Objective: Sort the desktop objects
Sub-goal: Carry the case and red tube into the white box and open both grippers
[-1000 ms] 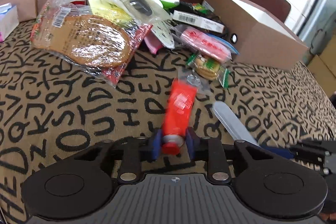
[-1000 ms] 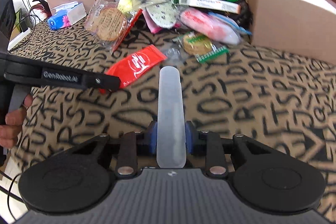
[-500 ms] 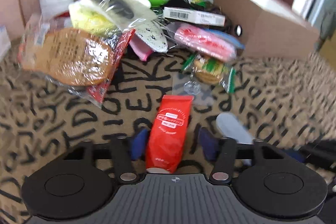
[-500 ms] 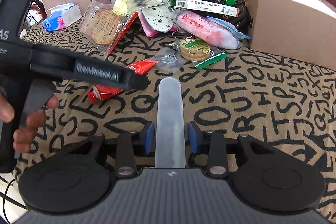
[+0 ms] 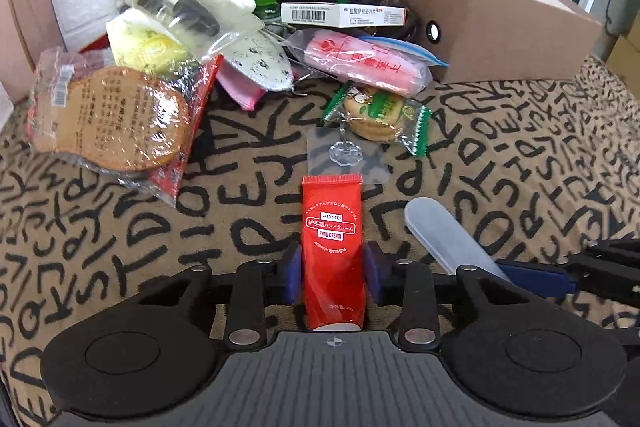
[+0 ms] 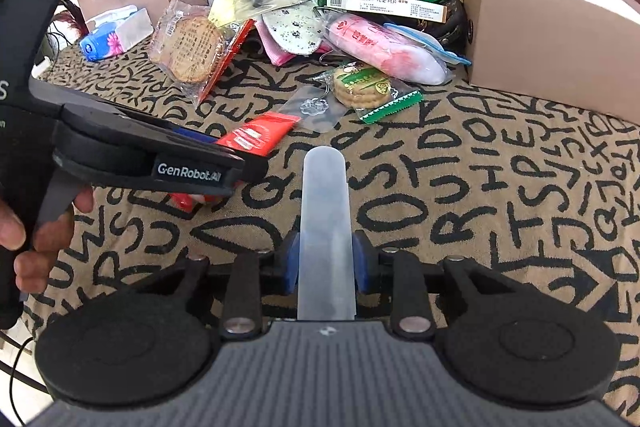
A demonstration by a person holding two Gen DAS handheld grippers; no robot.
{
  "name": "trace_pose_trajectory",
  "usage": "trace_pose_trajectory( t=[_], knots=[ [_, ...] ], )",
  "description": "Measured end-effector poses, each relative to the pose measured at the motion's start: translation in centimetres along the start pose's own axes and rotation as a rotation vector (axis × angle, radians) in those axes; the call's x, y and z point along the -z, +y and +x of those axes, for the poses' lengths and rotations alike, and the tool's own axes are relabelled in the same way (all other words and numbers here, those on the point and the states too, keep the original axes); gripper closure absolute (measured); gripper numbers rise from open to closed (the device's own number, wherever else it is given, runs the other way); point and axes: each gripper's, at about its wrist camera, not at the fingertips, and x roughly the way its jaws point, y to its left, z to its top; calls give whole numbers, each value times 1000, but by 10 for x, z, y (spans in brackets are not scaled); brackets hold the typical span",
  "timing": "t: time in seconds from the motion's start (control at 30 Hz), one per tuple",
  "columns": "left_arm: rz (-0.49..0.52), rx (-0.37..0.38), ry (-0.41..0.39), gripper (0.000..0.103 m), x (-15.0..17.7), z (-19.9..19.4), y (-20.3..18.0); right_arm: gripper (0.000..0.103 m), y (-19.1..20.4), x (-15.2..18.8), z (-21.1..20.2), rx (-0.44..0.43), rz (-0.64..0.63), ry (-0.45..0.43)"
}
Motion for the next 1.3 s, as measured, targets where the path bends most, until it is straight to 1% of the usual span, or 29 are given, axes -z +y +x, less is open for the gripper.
trace_pose_trajectory(
  t=[0.1, 0.23, 0.33, 0.43, 0.5, 0.6, 0.7, 0.83, 1.07, 1.2, 1.3],
  knots=[
    [-11, 2, -1, 72, 2, -3, -2, 72, -3, 0, -1, -15, 13, -3],
    [-57, 58, -14, 72, 2, -13, -4, 72, -4, 0, -6, -18, 25, -11],
    [-56, 85, -40, 72, -1, -25, -11, 72, -8, 1, -11, -27, 31, -17],
    [-57, 110, -69, 72, -9, -38, -18, 72, -15, -4, -22, -40, 44, -45],
    [-65, 128, -92, 72, -18, -48, -21, 72, -21, -12, -32, -38, 53, -81],
    [-74, 156, -139, 72, -37, -61, -29, 72, -31, -25, -50, -28, 64, -147],
    [-82, 183, -203, 72, -62, -75, -39, 72, -43, -43, -68, -18, 72, -220],
    [-86, 218, -249, 72, -96, -83, -57, 72, -65, -67, -87, -4, 87, -316],
    [-76, 225, -285, 72, -153, -65, -88, 72, -115, -111, -95, 77, 110, -395],
    [-52, 234, -315, 72, -187, -51, -106, 72, -143, -135, -87, 114, 145, -421],
    [-52, 229, -316, 72, -210, -31, -114, 72, -161, -150, -78, 140, 155, -444]
  ],
)
